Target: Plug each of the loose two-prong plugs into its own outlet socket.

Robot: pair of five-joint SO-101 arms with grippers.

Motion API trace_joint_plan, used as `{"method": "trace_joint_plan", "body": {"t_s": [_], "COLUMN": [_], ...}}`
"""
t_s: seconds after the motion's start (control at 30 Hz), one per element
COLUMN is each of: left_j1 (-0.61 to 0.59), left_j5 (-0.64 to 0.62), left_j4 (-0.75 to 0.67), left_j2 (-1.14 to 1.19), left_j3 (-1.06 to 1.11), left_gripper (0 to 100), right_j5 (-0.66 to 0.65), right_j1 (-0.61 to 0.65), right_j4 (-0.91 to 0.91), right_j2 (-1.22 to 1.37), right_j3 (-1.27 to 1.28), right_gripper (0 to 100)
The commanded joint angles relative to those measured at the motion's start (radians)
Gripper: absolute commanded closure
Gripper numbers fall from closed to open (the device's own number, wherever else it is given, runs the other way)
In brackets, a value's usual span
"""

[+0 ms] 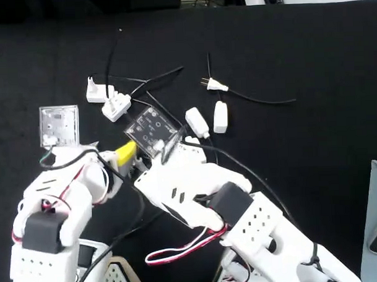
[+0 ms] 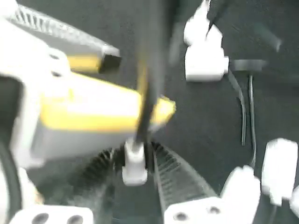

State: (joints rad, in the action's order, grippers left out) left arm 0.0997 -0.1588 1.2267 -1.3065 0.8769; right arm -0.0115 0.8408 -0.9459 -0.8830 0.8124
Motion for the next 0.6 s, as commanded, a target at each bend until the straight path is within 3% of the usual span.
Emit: {"method": "trace_joint_plan", "body": {"t_s": [0.0,0.27,0.43,0.57], "left_j1": [0.081,0.062,-0.068,-0.097], "left_j5": [0.046,0.112,0.147,0.180], "left_j4": [0.006,-0.005,-0.034,-0.063], "left_j2": [-0.103,-0.279,-0.232,-0.129], "left_j3": [-0.035,0.094,0.111,0.108], "left_gripper": [73,73,73,72], "right_j5": [-0.002,-0.002,0.000,0.002], "right_j1": [0.008,-0.038,-0.232,-0.402], "right_j4": [0.025,0.018,0.025,0.026], "right_j2": [-0.024,-0.025,-0.031,-0.031], "right_j3": [-0.005,-0.005,0.030,0.065], "right_gripper": [98.8,98.8,98.7,98.7]}}
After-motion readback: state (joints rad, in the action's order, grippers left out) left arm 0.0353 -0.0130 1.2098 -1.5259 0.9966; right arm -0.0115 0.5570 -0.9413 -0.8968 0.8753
